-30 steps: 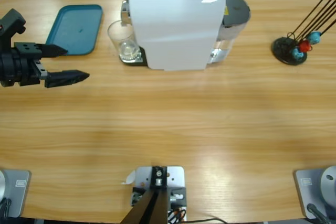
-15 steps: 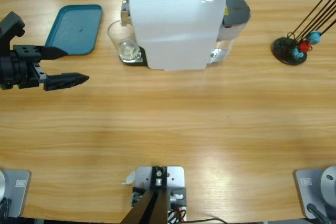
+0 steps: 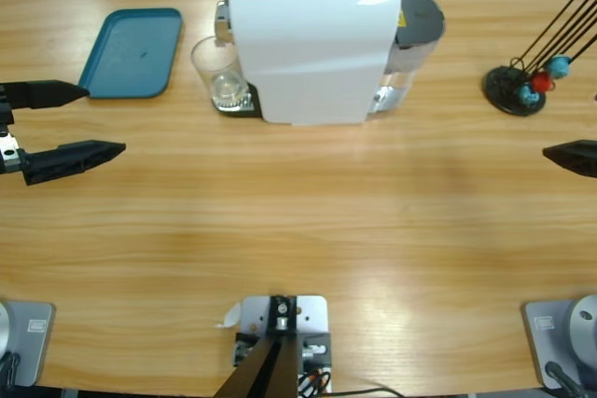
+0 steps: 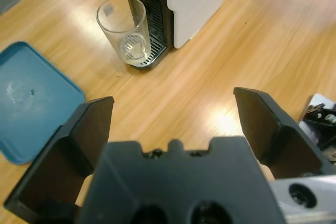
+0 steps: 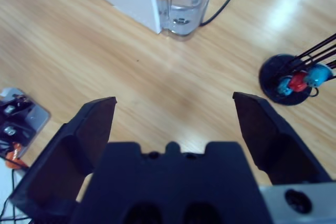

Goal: Pour coffee

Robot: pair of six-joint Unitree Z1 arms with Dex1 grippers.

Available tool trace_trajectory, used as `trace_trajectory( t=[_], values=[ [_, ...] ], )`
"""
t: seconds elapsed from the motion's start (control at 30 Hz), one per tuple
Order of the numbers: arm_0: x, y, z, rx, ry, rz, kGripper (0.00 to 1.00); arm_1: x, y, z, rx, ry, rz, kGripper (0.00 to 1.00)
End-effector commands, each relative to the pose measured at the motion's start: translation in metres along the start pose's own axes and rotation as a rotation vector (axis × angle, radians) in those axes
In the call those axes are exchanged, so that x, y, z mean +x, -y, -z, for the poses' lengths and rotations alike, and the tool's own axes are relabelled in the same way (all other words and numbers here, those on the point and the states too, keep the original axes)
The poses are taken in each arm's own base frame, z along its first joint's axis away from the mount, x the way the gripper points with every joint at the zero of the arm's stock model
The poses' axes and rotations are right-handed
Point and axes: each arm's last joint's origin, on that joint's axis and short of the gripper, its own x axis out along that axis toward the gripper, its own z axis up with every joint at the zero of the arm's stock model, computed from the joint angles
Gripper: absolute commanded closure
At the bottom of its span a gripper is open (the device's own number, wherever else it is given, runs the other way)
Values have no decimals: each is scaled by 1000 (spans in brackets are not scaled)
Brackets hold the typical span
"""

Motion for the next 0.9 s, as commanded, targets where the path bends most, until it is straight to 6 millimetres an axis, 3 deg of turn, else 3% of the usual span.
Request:
trace_trajectory(
  t=[0.03,0.5,0.9],
  values=[
    [25,-8,2,32,-89,-52,0,3,1,22,-37,34,14,0],
    [31,-10,-5,23,-51,-60,0,22,-1,13,-46,-8,10,0],
    [41,-12,-2,16,-91,-53,0,24,-2,12,-60,-15,1,9]
  ],
)
